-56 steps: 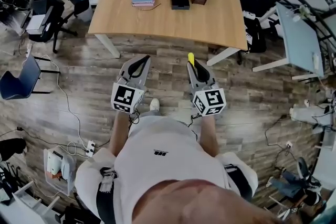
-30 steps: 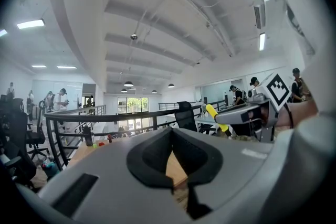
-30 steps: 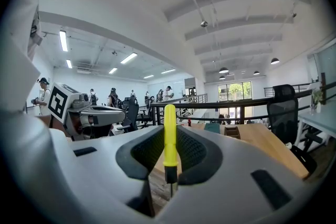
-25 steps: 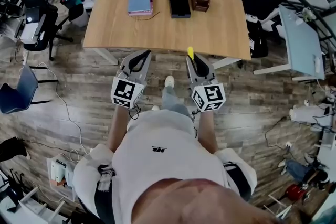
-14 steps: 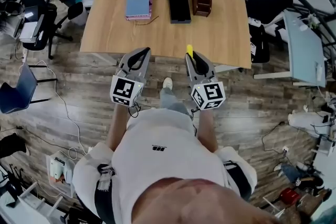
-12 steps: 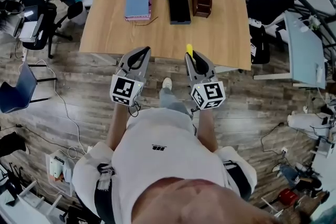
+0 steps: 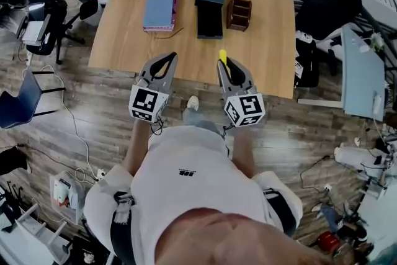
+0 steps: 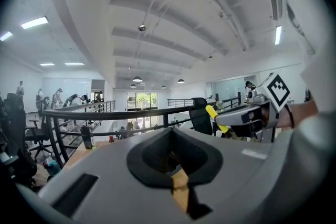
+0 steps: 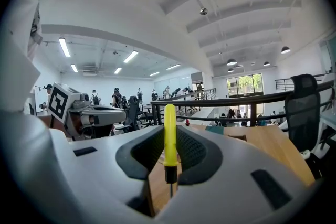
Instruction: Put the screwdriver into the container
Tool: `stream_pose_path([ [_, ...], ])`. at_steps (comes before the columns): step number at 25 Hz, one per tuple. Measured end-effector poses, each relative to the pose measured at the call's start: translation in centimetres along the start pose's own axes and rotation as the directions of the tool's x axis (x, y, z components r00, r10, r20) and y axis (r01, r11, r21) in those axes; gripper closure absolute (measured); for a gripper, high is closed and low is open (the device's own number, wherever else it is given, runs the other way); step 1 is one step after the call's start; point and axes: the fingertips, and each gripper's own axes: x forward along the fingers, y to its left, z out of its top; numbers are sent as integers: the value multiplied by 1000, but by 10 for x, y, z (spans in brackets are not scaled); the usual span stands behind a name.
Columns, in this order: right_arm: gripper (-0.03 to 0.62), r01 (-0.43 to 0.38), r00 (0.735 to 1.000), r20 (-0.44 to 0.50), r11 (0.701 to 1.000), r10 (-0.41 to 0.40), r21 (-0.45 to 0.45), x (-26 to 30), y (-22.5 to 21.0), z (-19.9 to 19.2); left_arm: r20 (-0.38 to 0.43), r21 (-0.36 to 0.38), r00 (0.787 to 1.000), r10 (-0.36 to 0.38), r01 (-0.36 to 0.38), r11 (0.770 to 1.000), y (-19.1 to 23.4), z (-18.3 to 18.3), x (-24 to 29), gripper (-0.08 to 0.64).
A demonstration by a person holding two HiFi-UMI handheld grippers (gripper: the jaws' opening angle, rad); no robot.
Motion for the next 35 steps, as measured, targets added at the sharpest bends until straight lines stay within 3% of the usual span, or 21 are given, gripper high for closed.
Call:
stream_pose_path([
  [15, 531, -98, 995, -19, 995, 99, 36, 50, -65, 5, -44, -2, 997, 70, -71, 998, 13, 8, 76, 551],
  [35, 531, -85, 995, -38, 994, 88, 69, 111, -115, 3, -61, -20, 997, 42, -43, 999, 45, -5, 145, 551],
])
